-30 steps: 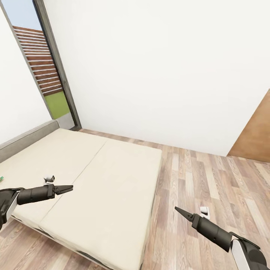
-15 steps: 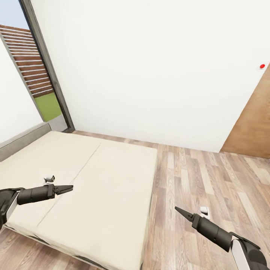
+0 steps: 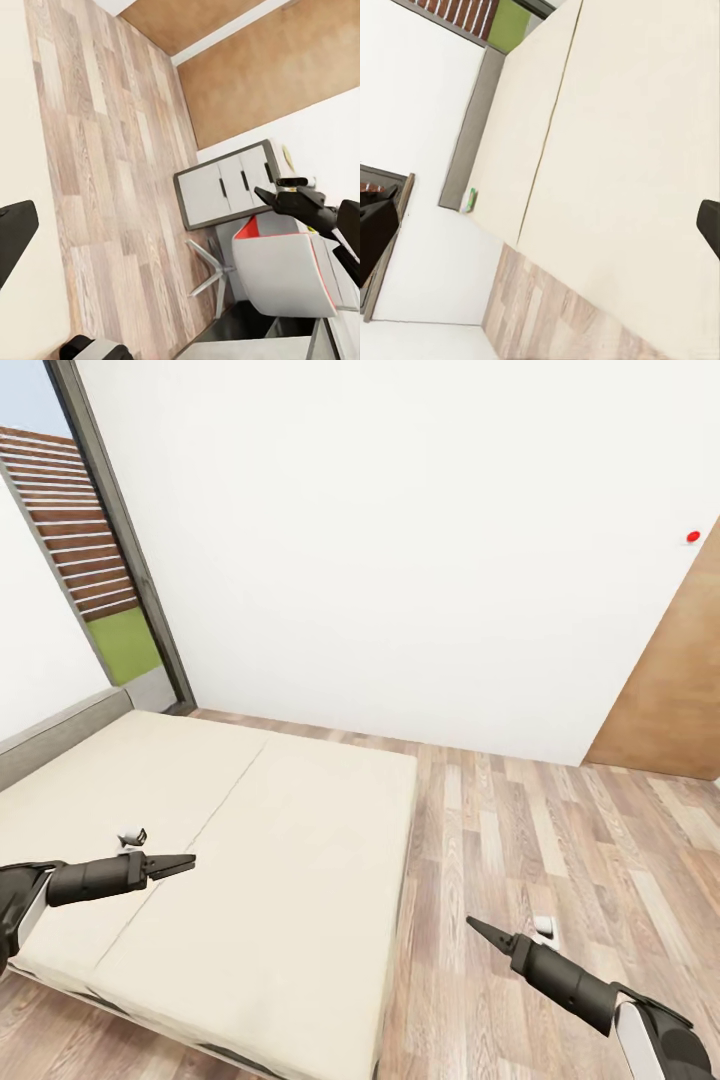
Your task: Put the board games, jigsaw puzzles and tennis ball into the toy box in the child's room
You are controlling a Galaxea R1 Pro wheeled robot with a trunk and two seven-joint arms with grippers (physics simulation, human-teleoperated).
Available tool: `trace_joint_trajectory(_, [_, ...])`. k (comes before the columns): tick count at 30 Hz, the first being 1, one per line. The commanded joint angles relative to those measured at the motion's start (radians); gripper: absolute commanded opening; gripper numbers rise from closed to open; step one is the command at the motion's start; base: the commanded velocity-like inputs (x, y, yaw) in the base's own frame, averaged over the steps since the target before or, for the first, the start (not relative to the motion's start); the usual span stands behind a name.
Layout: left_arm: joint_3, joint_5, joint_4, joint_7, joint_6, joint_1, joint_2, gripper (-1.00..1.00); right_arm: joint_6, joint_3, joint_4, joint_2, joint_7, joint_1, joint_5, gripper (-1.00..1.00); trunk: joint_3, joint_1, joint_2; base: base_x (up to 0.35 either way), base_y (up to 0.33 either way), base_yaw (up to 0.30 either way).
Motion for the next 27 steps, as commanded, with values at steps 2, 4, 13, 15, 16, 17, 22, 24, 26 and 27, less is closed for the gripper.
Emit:
trace_joint_trajectory(2, [0.000, 0.000, 0.000, -0.004, 0.010, -0.001, 0.000, 1.00, 0.005, -0.002, 0.009, 0.000, -0.030, 0.000, -0.002, 1.00, -0.002, 0.001, -0.002, 0.000, 0.000, -0.002])
trace_joint_trajectory(4, [0.000, 0.000, 0.000, -0.004, 0.010, 0.000, 0.000, 1.00, 0.005, -0.002, 0.016, -0.001, -0.081, 0.001, -0.003, 1.00, -0.002, 0.001, -0.002, 0.000, 0.000, -0.001])
trace_joint_trajectory(13, [0.001, -0.002, 0.001, -0.004, 0.010, 0.013, 0.002, 1.00, 0.007, -0.001, 0.024, -0.001, -0.157, 0.001, -0.007, 1.00, -0.002, 0.001, -0.002, 0.000, 0.000, 0.000])
trace_joint_trajectory(15, [0.002, -0.002, 0.002, -0.004, 0.010, 0.021, 0.002, 1.00, 0.006, -0.001, 0.025, -0.001, -0.161, 0.001, -0.003, 1.00, -0.002, 0.001, -0.002, 0.000, 0.000, 0.000])
trace_joint_trajectory(16, [0.002, -0.002, 0.002, -0.004, 0.009, 0.024, 0.003, 1.00, 0.005, -0.001, 0.025, -0.002, -0.162, 0.001, -0.002, 1.00, -0.002, 0.001, -0.002, 0.000, 0.000, 0.000])
trace_joint_trajectory(17, [0.002, -0.002, 0.002, -0.004, 0.009, 0.027, 0.003, 1.00, 0.003, 0.000, 0.025, -0.001, -0.164, 0.001, 0.000, 1.00, -0.002, 0.001, -0.002, 0.000, 0.000, 0.000])
trace_joint_trajectory(22, [0.001, -0.002, 0.001, -0.004, -0.002, 0.035, 0.004, 1.00, -0.041, 0.001, 0.035, -0.002, -0.169, 0.001, 0.003, 1.00, -0.002, 0.001, -0.002, 0.000, 0.000, 0.000])
trace_joint_trajectory(24, [0.001, -0.002, 0.001, -0.004, -0.006, 0.036, 0.005, 1.00, -0.059, 0.001, 0.043, -0.003, -0.169, 0.002, 0.003, 1.00, -0.002, 0.001, -0.002, 0.000, 0.000, 0.000])
trace_joint_trajectory(26, [0.001, -0.003, 0.001, -0.004, -0.011, 0.037, 0.005, 1.00, -0.076, 0.000, 0.053, -0.004, -0.166, 0.002, 0.001, 1.00, -0.002, 0.001, -0.002, 0.000, 0.003, 0.000])
trace_joint_trajectory(27, [0.001, -0.003, 0.001, -0.004, -0.012, 0.037, 0.005, 1.00, -0.079, 0.000, 0.055, -0.005, -0.166, 0.002, 0.000, 1.00, -0.002, 0.001, -0.002, 0.000, 0.016, 0.000])
